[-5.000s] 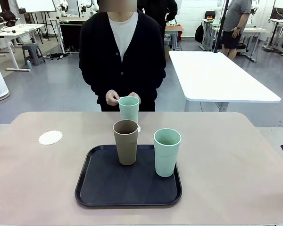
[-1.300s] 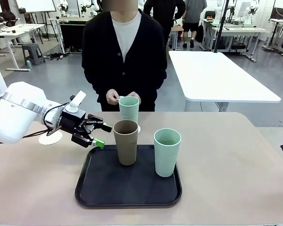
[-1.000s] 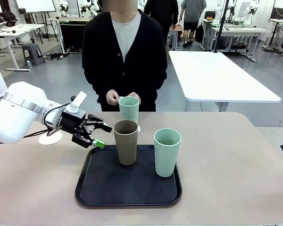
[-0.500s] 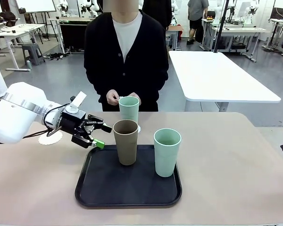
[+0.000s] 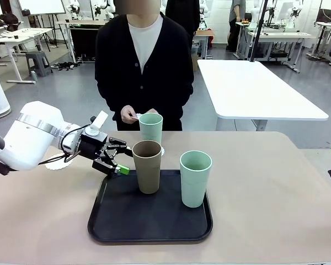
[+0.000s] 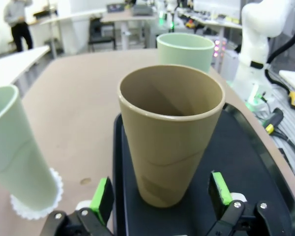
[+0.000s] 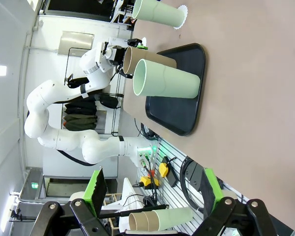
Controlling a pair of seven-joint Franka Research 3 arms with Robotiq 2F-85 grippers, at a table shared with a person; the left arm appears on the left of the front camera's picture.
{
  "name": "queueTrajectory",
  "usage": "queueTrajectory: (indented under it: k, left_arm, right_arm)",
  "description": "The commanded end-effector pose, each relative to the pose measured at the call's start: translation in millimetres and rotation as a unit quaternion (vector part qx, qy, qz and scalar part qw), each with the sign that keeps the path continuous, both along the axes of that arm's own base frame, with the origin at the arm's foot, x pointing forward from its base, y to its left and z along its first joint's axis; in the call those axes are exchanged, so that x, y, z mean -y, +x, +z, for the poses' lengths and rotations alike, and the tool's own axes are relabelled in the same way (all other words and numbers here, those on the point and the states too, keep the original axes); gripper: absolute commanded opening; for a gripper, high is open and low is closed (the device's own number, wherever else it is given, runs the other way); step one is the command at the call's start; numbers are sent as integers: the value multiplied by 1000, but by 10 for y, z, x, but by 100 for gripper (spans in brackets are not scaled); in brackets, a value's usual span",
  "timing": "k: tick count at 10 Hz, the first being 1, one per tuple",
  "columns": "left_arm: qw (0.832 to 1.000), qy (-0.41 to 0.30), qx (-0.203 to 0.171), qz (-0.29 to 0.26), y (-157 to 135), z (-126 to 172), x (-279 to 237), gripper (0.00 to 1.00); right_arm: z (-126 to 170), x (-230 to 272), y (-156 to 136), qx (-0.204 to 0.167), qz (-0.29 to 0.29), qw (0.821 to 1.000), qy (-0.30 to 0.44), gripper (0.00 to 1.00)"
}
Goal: Place coasters on the table and set cups on them.
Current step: Take one Reusable plastic cup from the Flat Tray and place it on a coaster set by the human.
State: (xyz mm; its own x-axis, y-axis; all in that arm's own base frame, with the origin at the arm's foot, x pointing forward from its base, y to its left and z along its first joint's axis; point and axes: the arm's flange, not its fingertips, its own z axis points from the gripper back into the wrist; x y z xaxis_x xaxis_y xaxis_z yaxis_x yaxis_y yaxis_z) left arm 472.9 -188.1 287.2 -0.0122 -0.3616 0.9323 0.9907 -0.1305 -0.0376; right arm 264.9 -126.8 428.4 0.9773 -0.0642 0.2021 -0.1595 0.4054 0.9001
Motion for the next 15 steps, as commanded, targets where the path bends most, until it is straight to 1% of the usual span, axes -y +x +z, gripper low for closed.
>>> queueTrajectory:
  k: [1,3,4,5,6,9,11,15]
  left_arm:
    - [1000,-20,12,0,4,-69,14,100]
    - [999,-28,5,-16,-41,-150,14,100]
    - [999,-33,10,-22,-71,-167,22,100]
    - [999,-40,26,-24,-97,-197,47,100]
    - [998,-48,34,-25,-101,-216,78,100]
    - [997,-57,42,-30,-74,-271,150,100]
    - [997,-64,35,-34,-42,-310,242,100]
    - [996,-66,36,-49,-34,-374,424,100]
  right_arm:
    - [1,-4,6,5,0,1000,6,100]
    - [1,-4,6,5,0,1000,6,100]
    - [1,-4,6,5,0,1000,6,100]
    - [1,-4,6,5,0,1000,6,100]
    - [1,-4,6,5,0,1000,6,100]
    - [1,-4,6,5,0,1000,6,100]
    - [1,-4,6,5,0,1000,6,100]
    - [1,-4,6,5,0,1000,6,100]
